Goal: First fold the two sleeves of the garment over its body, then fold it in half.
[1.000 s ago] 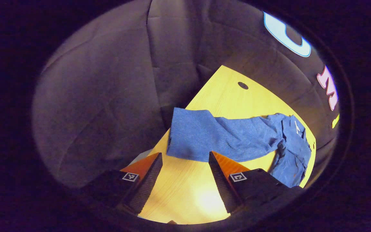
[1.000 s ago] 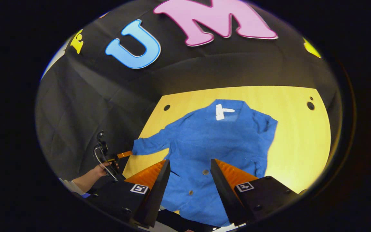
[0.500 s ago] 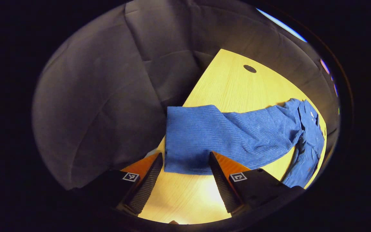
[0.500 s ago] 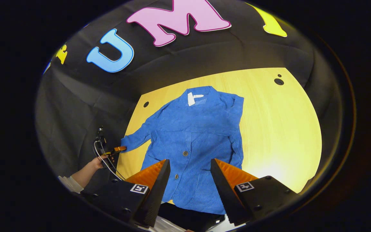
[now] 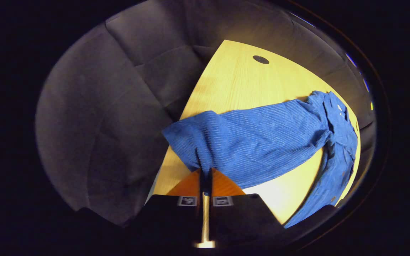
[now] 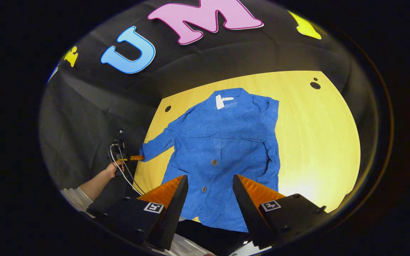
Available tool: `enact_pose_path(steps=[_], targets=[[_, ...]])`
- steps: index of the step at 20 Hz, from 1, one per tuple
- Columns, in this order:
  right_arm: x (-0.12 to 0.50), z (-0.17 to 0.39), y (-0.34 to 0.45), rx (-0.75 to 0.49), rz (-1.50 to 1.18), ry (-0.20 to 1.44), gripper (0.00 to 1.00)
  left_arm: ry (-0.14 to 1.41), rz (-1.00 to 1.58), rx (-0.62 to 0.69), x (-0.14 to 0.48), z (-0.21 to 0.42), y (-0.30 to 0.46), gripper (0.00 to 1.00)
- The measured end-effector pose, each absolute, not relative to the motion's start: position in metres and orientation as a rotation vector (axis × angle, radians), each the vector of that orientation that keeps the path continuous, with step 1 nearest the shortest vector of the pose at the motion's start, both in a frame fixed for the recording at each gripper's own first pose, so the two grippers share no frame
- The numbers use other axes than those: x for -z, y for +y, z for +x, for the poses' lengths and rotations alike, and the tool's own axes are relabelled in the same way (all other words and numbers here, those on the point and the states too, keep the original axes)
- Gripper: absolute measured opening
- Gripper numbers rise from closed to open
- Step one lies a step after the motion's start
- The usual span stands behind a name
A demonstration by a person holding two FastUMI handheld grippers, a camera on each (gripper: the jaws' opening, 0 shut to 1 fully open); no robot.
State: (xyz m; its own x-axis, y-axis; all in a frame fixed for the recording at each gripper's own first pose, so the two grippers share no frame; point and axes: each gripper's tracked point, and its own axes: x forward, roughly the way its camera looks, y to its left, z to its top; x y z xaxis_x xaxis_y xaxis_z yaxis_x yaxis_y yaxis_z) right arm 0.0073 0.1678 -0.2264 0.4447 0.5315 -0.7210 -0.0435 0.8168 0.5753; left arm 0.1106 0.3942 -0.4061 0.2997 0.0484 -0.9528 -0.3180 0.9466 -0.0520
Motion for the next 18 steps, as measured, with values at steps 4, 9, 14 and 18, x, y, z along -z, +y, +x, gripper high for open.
enact_pose_path(steps=[4, 9, 14, 18], targets=[[0.230, 0.005, 0.152, -0.353, 0.543, 1.056, 0.83, 1.198, -0.341, -0.271, 0.398, 0.114, 0.392, 0.00], [0.239, 0.006, 0.135, -0.353, 0.523, 1.051, 0.83, 1.086, -0.249, -0.216, 0.336, 0.127, 0.379, 0.00], [0.239, 0.011, 0.124, -0.391, 0.553, 1.044, 0.83, 0.938, -0.208, -0.111, 0.246, 0.167, 0.312, 0.00], [0.240, 0.010, 0.094, -0.382, 0.560, 1.033, 0.83, 0.835, -0.105, -0.015, 0.194, 0.209, 0.229, 0.00]])
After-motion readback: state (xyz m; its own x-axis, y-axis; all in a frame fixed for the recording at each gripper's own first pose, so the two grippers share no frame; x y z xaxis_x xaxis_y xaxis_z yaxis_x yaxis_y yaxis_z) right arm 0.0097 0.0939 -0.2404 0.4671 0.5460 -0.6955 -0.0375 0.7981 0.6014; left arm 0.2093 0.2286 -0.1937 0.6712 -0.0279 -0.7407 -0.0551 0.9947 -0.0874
